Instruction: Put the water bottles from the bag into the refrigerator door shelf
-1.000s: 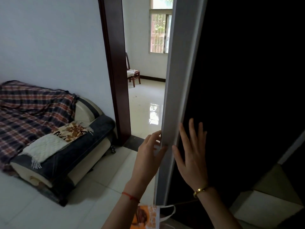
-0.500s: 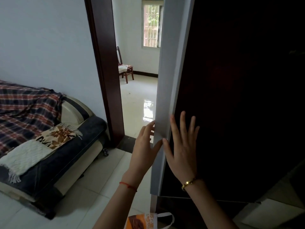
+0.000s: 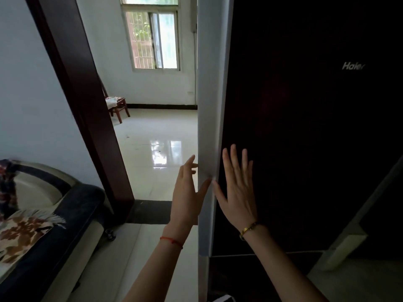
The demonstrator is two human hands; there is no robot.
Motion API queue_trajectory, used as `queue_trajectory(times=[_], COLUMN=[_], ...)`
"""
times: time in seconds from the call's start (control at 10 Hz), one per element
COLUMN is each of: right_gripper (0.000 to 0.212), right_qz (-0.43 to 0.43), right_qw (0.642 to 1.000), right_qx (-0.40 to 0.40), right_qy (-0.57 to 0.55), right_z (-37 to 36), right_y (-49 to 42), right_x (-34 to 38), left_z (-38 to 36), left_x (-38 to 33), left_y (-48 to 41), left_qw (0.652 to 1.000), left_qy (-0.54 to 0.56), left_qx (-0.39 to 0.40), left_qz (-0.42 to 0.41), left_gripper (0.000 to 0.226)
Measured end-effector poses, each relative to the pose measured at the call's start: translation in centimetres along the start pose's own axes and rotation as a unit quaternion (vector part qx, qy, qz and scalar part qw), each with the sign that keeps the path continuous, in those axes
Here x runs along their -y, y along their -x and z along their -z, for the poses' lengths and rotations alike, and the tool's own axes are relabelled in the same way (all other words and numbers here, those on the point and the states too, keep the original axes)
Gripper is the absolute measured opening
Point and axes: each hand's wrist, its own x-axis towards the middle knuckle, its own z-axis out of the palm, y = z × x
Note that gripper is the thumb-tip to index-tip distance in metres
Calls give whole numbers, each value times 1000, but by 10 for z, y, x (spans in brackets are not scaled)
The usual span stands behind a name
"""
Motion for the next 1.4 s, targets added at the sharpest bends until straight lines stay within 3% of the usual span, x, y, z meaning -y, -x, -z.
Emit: queue_trajectory(times=[0.6,1.2,1.3,1.4], right_gripper=[93,75,71,71], right_qz=[-41,-57,-57,-88], right_qw=[995,992,994,990], right_qx=[55,90,91,85], right_qy=[70,66,35,-74], right_z=[-14,5,15,30], right_y=[-28,-25,-24,-19], right_x=[1,13,15,21], left_z=[-5,42,49,56], left_x=[36,33,32,23], left_y=[-38,-8,-2,5], left_qw=[998,996,994,993], left_qy=[40,-6,-2,6], left_qx=[47,63,58,59], left_qz=[-19,-68,-94,-100], left_gripper=[79,73,72,71])
